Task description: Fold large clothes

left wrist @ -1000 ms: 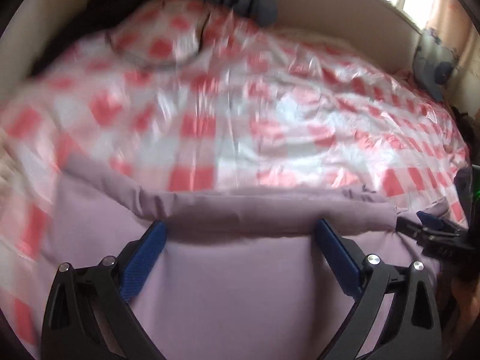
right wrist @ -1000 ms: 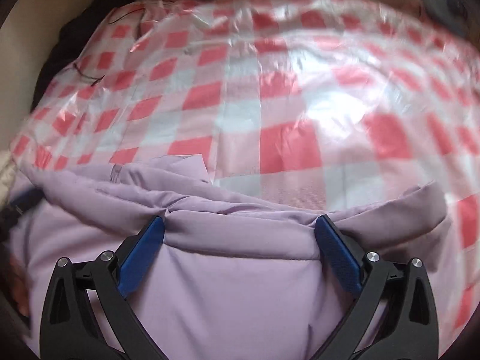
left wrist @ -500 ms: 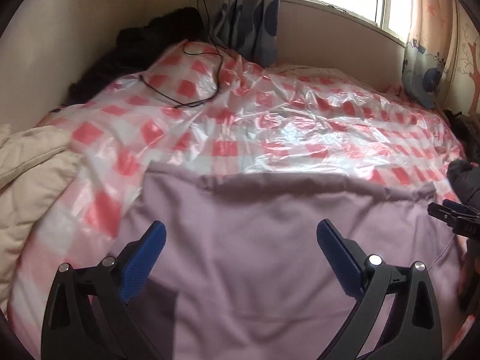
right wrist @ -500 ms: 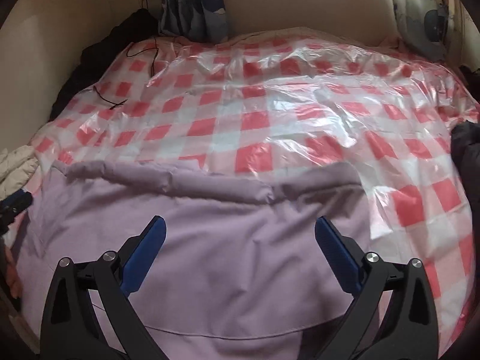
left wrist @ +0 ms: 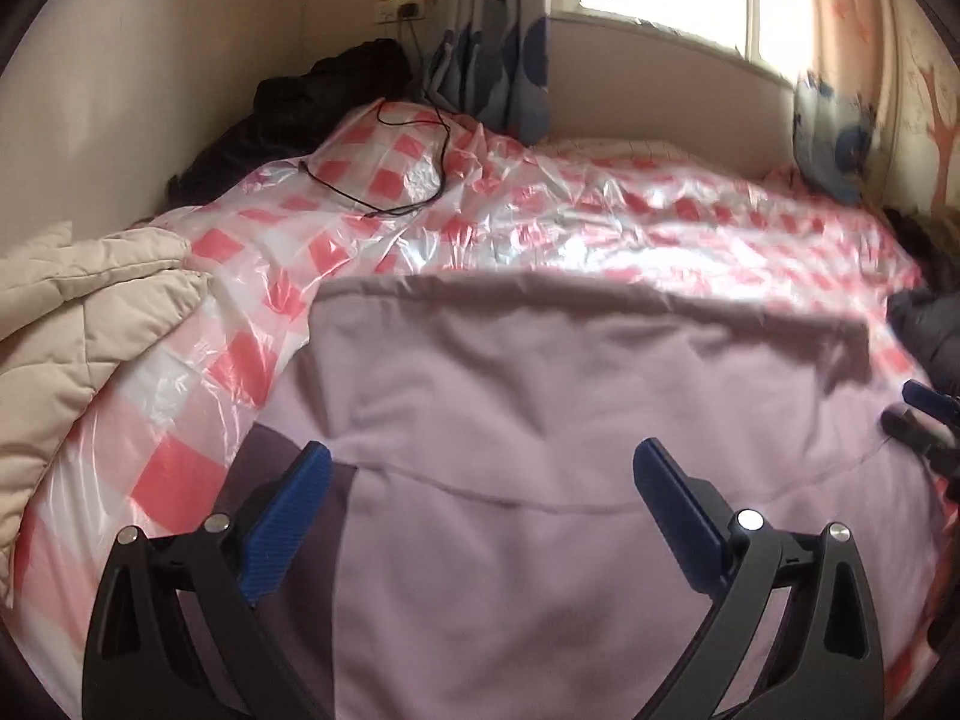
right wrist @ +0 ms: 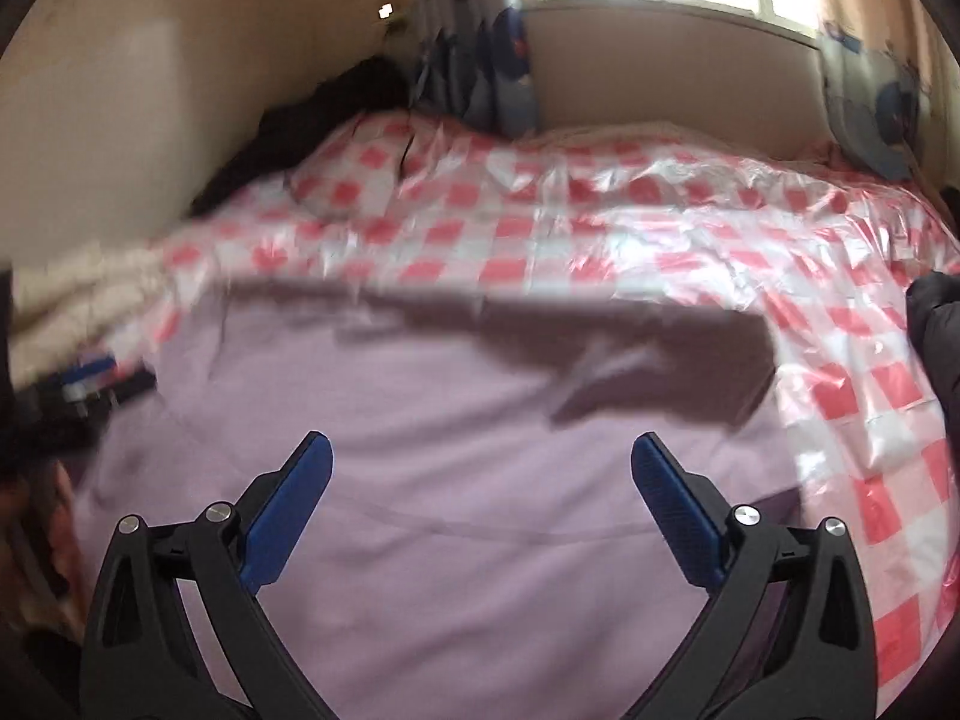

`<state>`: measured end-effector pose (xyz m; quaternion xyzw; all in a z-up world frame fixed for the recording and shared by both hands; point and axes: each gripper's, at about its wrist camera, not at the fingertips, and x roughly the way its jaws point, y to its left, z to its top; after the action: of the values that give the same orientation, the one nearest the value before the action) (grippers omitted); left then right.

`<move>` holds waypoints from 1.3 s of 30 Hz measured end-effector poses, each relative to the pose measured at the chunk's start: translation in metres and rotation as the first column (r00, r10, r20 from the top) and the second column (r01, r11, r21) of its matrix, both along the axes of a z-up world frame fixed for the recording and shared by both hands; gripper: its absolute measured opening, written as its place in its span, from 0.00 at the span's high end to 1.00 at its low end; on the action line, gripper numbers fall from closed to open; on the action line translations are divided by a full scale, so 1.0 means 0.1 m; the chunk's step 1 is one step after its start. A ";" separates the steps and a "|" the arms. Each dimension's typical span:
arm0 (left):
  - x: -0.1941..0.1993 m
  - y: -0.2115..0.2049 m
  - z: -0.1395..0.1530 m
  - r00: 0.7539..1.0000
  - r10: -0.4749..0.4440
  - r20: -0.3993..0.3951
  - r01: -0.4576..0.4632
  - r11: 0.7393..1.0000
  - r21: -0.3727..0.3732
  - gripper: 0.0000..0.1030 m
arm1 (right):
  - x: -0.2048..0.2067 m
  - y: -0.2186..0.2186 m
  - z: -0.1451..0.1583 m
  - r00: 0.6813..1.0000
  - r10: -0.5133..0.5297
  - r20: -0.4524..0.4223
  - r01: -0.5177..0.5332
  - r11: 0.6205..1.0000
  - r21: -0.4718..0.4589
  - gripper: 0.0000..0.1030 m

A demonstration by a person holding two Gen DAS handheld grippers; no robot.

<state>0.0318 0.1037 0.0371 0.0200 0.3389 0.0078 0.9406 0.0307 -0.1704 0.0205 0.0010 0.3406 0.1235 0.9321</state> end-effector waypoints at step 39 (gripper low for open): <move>-0.48 -0.32 -0.02 0.993 -0.076 0.088 0.078 0.997 -0.024 0.06 | -0.09 0.01 -0.01 0.996 -0.020 -0.088 0.014 0.997 -0.071 0.06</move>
<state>-0.0163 0.0719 0.0351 0.0198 0.2968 -0.0322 0.9542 0.0215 -0.1690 0.0198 -0.0233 0.3855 0.1033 0.9166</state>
